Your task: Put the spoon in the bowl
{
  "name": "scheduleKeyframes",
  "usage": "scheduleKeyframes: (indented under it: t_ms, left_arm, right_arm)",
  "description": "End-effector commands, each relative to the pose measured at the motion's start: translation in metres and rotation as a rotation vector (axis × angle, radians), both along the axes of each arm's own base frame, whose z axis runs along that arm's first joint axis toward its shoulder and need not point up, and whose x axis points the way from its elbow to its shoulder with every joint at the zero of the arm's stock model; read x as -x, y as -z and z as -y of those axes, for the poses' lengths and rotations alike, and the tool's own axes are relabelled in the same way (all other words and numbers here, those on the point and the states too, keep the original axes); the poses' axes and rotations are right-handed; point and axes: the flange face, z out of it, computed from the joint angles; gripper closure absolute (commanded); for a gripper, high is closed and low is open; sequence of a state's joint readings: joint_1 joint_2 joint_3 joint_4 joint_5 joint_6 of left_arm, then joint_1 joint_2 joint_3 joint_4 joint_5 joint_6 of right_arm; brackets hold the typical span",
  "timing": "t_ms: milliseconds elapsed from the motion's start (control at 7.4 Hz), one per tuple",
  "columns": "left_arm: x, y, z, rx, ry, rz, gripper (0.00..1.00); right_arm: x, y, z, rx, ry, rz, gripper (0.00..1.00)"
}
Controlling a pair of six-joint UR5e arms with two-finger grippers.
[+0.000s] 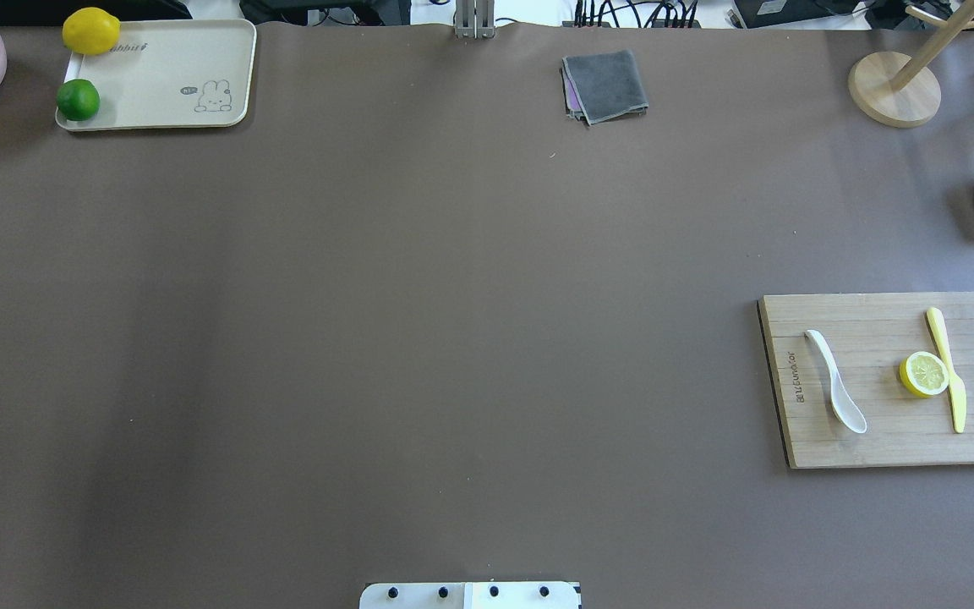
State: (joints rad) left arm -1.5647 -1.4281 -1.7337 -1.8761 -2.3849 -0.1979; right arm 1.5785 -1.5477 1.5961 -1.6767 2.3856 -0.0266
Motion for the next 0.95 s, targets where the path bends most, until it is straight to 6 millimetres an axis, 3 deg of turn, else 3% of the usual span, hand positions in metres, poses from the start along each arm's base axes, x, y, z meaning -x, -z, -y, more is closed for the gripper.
scheduleKeyframes:
  t_ms: [0,811]
  left_arm:
    - [0.0001,-0.001,0.0,0.002,0.0,0.001,0.02]
    - [-0.0002,0.0001,0.0,0.009,0.008,-0.005,0.02]
  right_arm:
    - [0.0001,0.0012,0.0001,-0.002,0.0,0.001,0.0]
    - [0.0001,-0.0009,-0.0007,0.001,0.0,0.001,0.0]
